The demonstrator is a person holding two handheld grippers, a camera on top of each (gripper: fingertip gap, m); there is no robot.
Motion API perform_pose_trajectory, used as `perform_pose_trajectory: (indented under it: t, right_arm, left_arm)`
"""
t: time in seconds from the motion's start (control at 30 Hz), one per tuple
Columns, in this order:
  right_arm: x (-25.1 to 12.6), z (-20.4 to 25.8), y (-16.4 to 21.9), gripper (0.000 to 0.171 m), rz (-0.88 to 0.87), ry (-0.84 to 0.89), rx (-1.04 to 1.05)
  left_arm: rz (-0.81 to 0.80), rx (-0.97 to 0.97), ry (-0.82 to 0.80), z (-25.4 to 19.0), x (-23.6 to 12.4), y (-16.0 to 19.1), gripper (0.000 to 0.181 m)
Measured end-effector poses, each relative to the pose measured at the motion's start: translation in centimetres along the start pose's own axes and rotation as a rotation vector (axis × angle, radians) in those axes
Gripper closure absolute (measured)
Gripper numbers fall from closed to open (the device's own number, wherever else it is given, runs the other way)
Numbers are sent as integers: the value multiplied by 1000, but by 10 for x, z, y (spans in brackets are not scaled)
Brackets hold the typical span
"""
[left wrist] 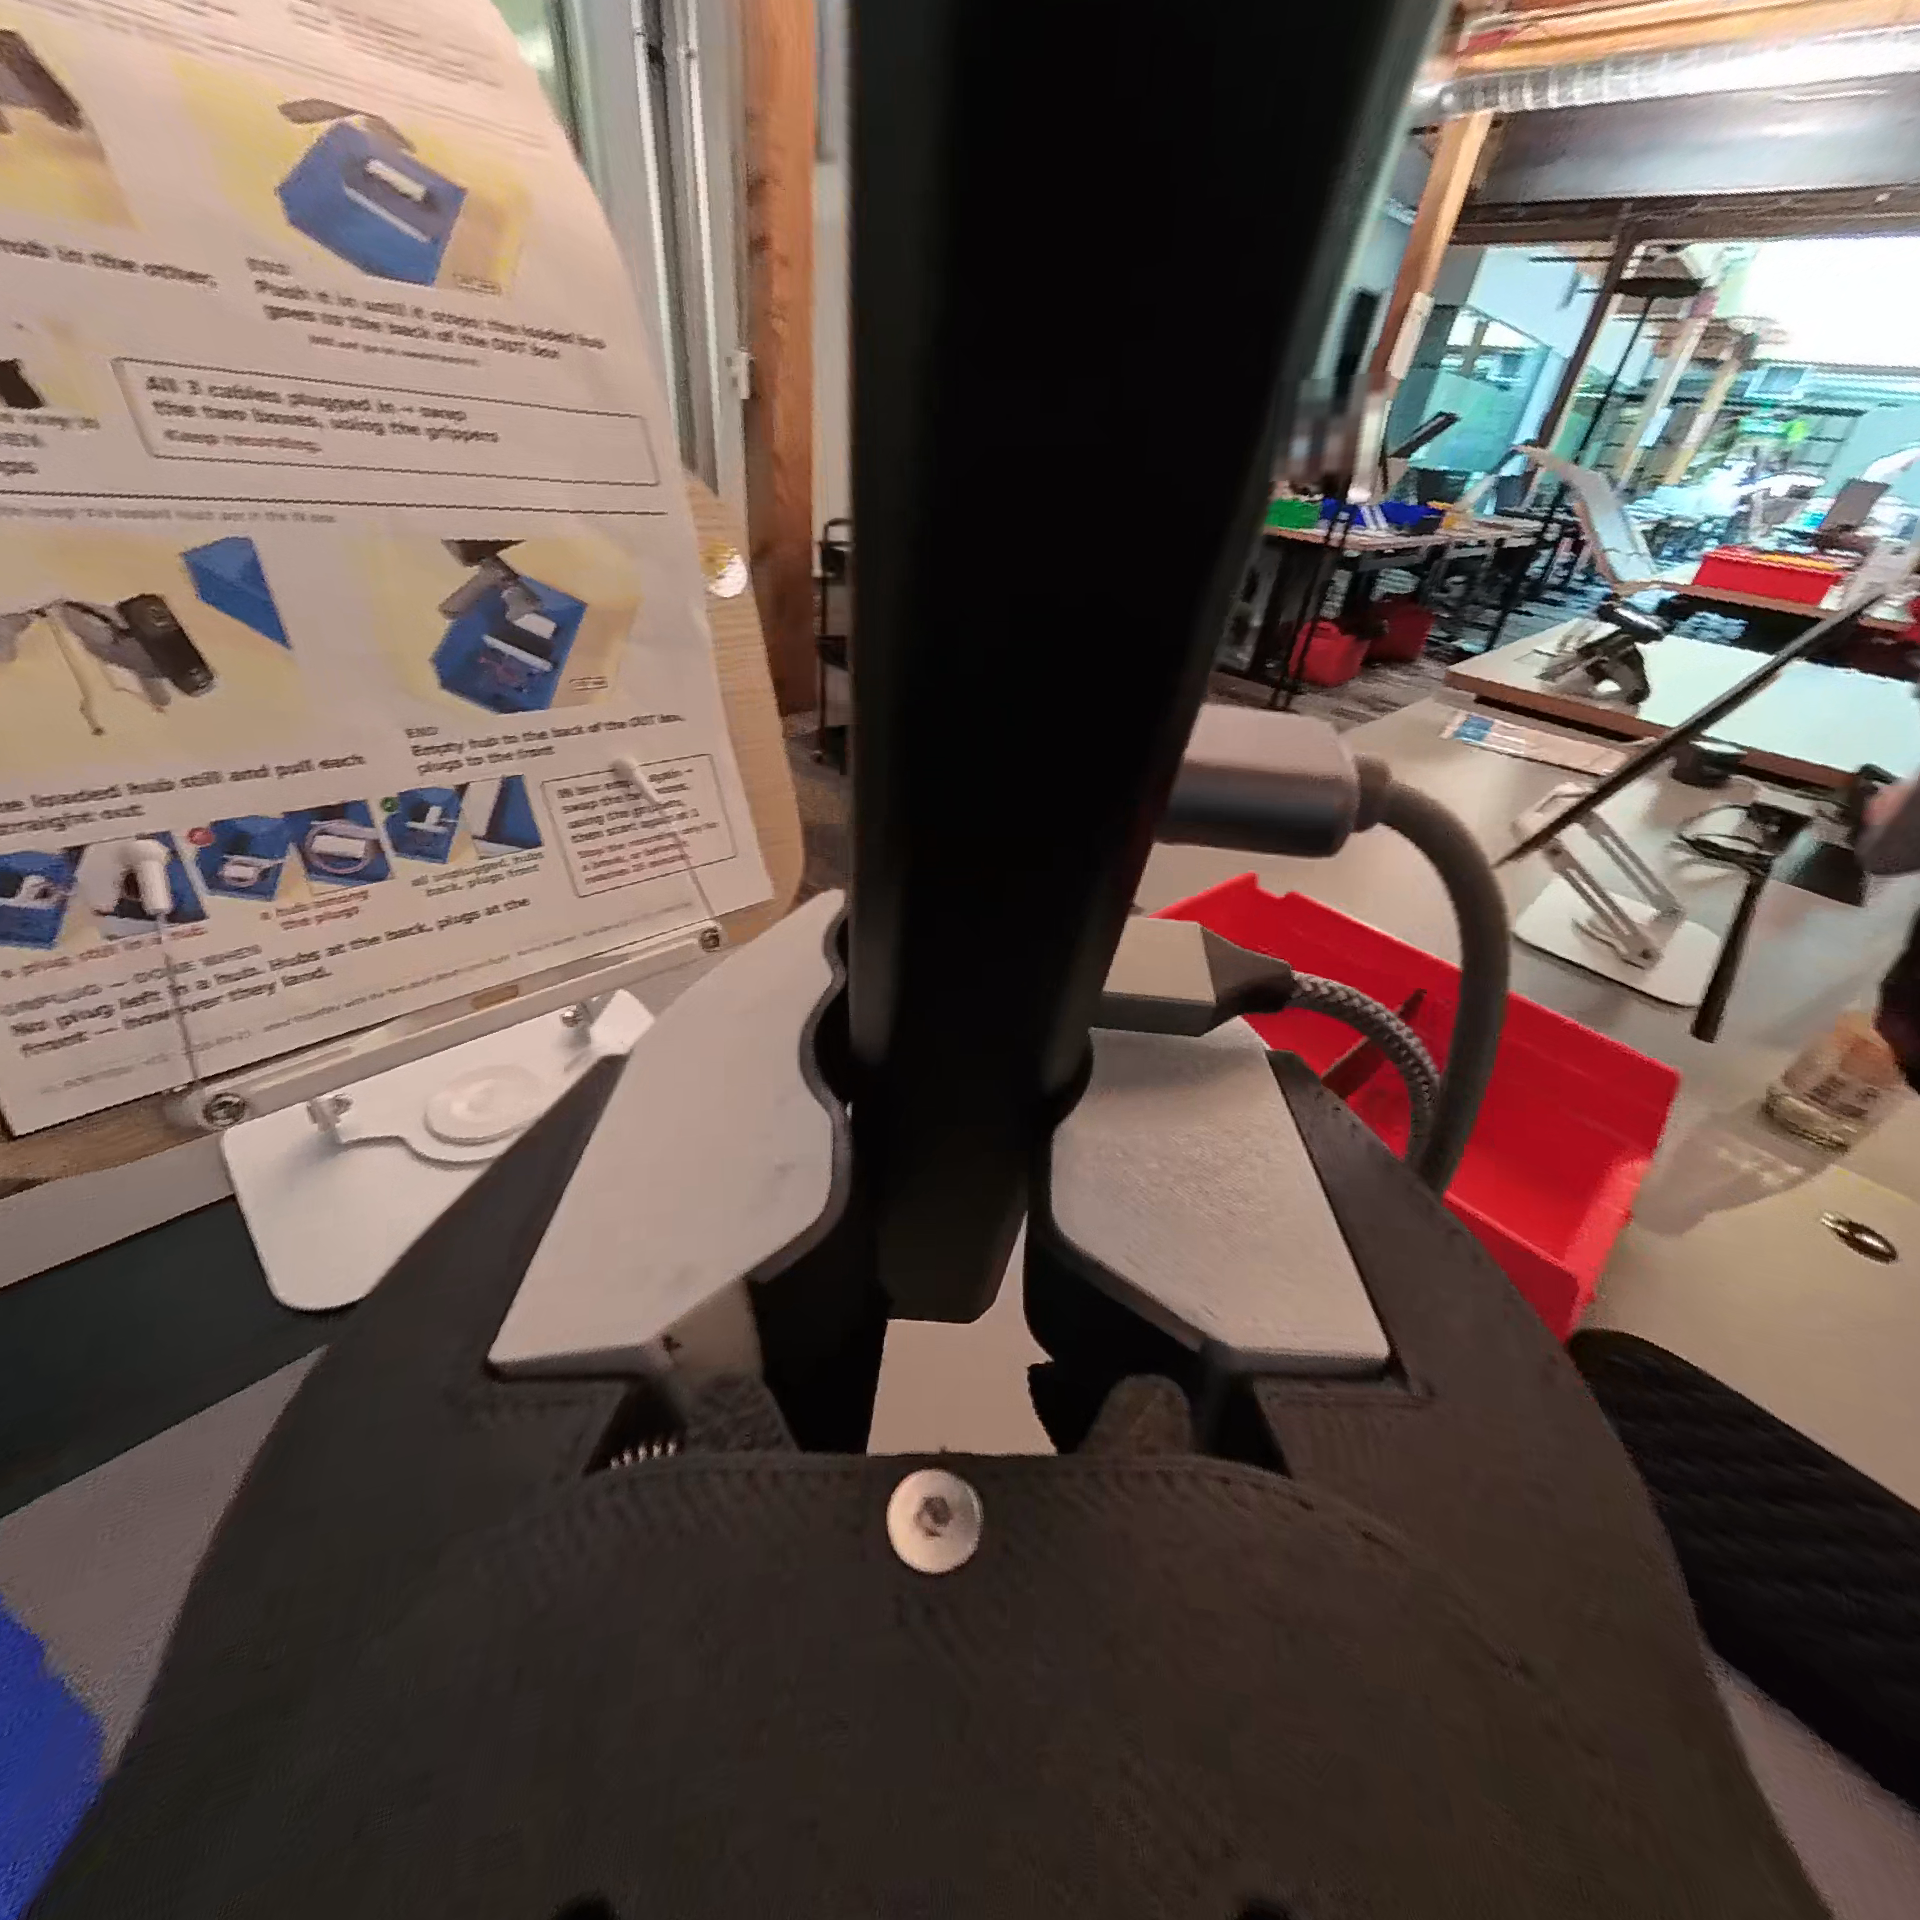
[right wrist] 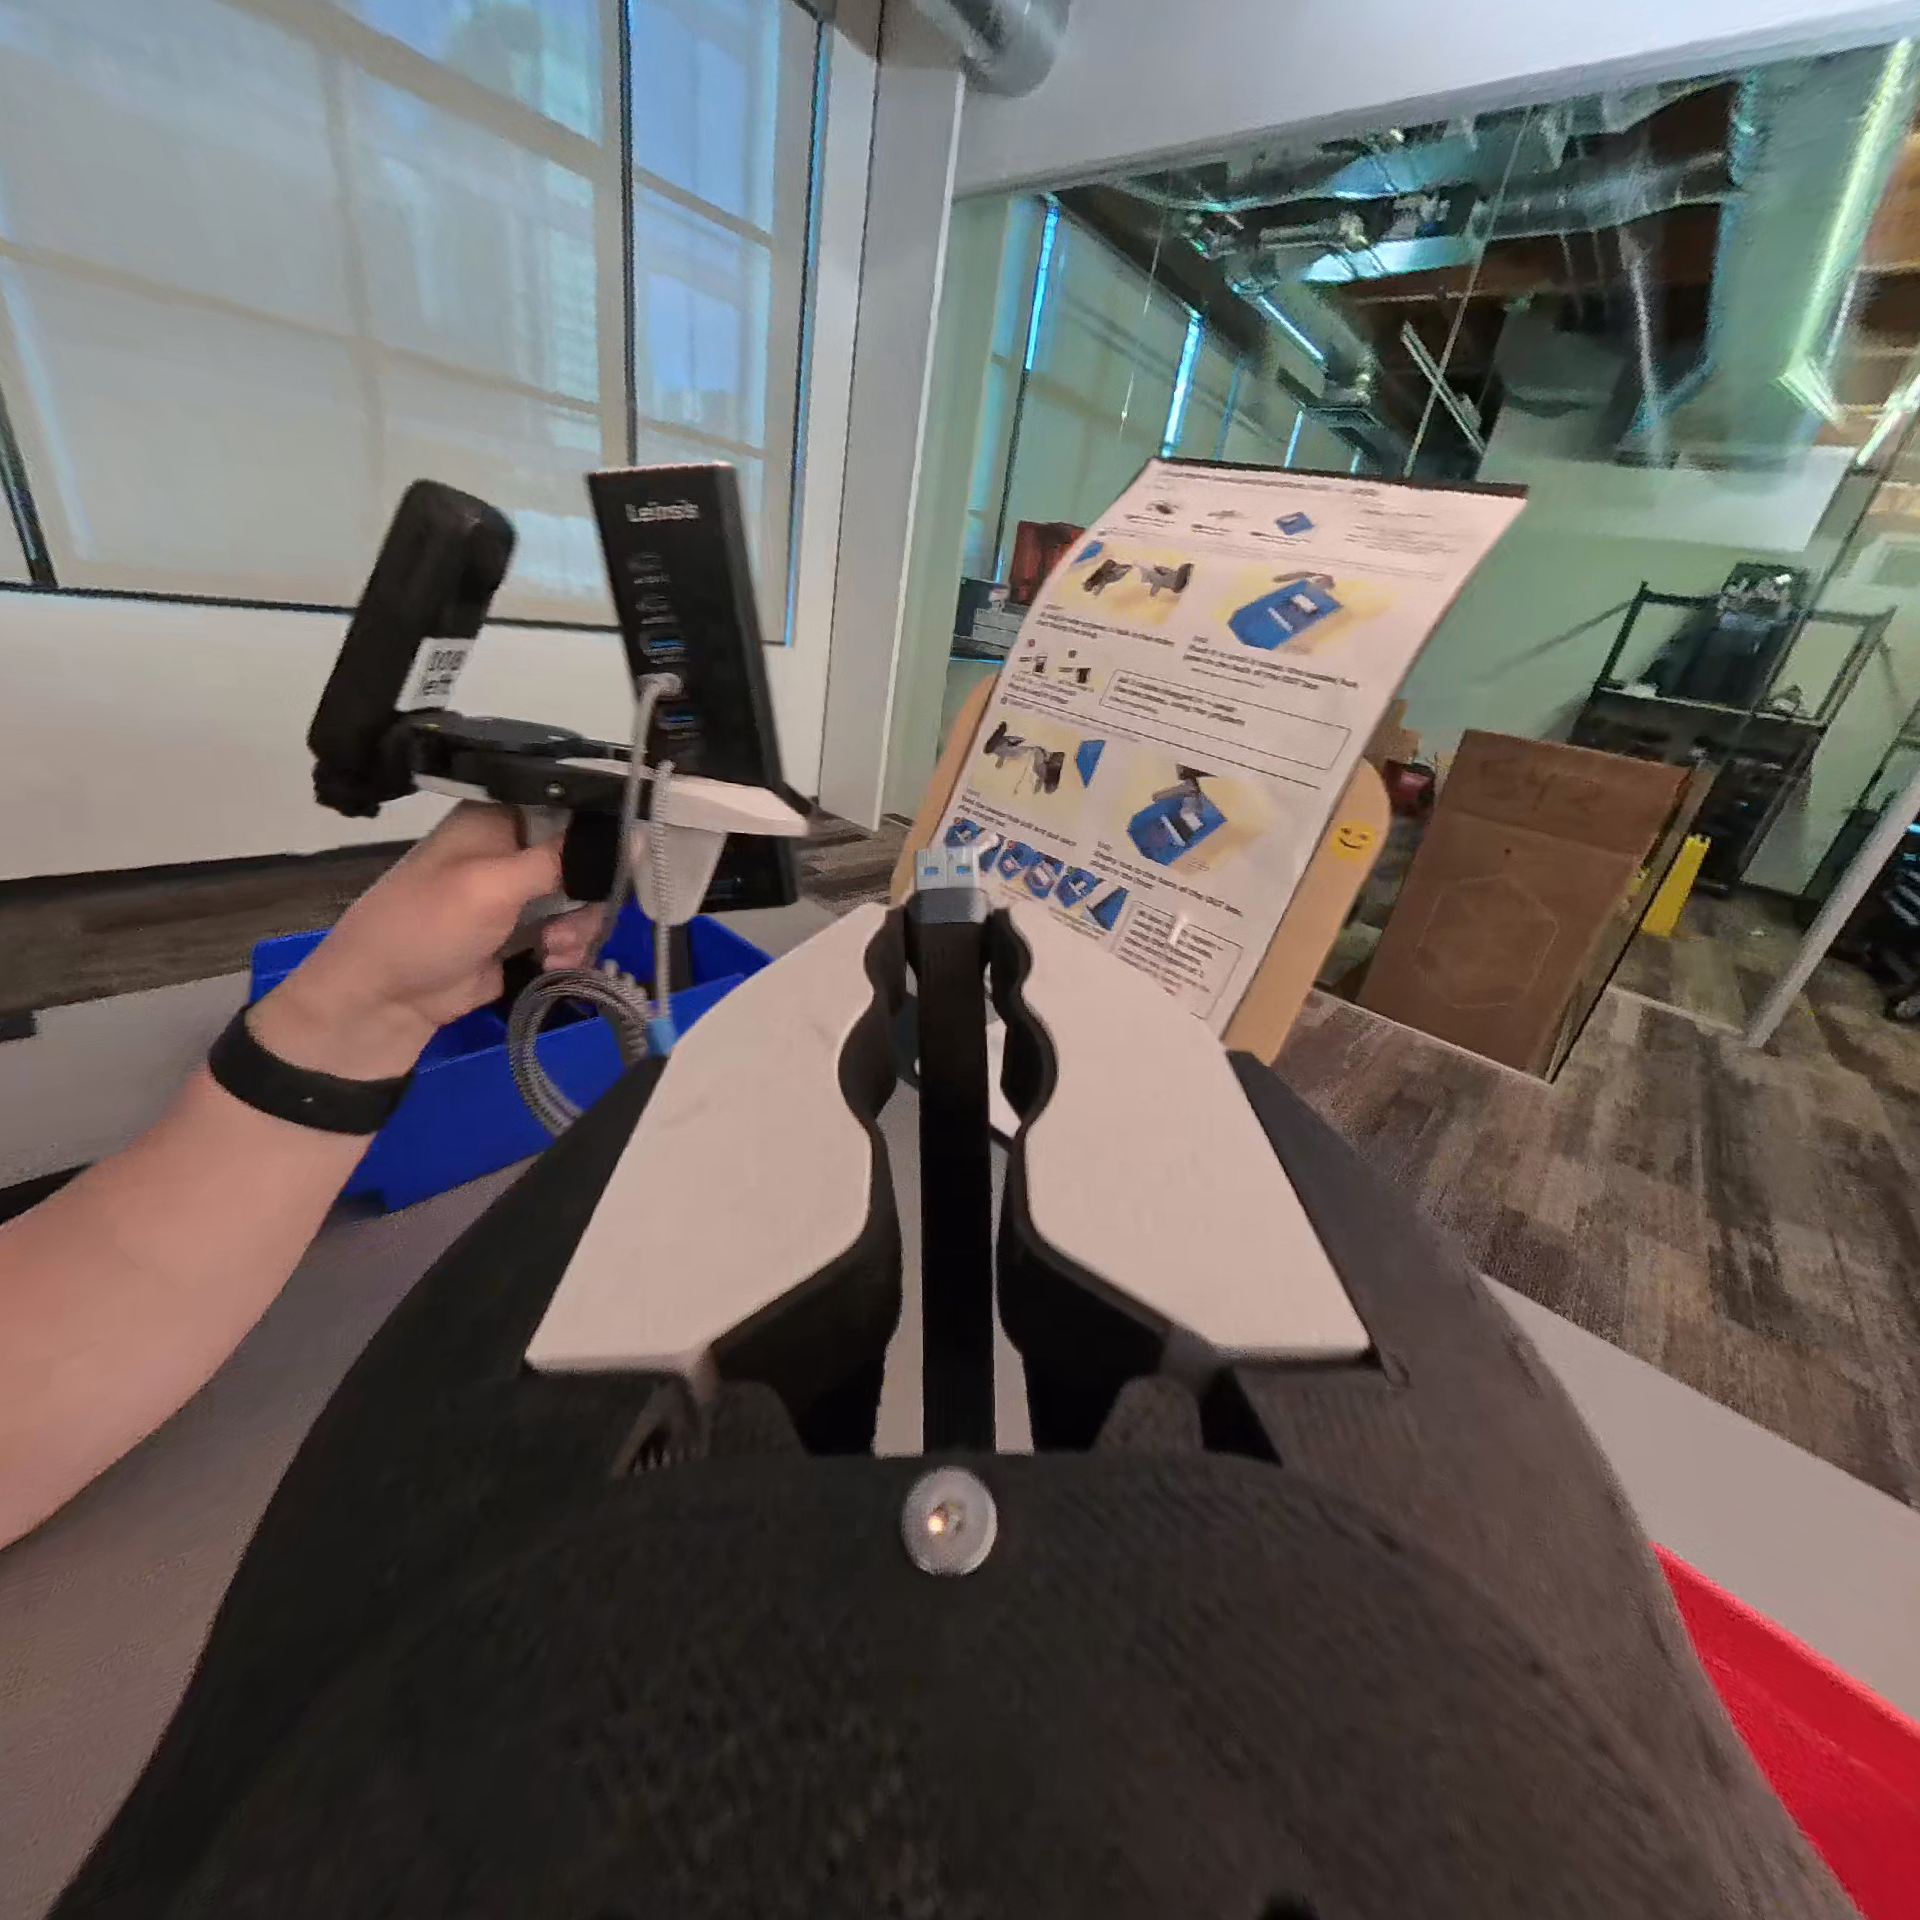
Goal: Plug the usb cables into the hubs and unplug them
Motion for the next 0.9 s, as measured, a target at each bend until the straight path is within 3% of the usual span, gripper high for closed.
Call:
perform_pose_trajectory:
  t: [0.03, 0.37, 0.9]
  right_arm:
    - [-5, -7, 1, 154, 12, -2, 15]
    - [-34, -68, 35, 155, 192, 8, 7]
    - [-63, -79, 72, 154, 329, -109, -124]
  left_arm:
    - [-1, 6, 16, -4, -1, -1, 149]
    - [28, 61, 77, -29, 7, 0, 150]
    - [6, 50, 54, -20, 3, -2, 150]
Point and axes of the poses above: each gripper's, where its closed fingertips meet, x out along the fingers, y out of its underside, z = x × y across the jaws, the point moved 5 cm from there along -x, back along the fingers, and after that the axes turned 6 degrees about z, right-handed, at the moved point
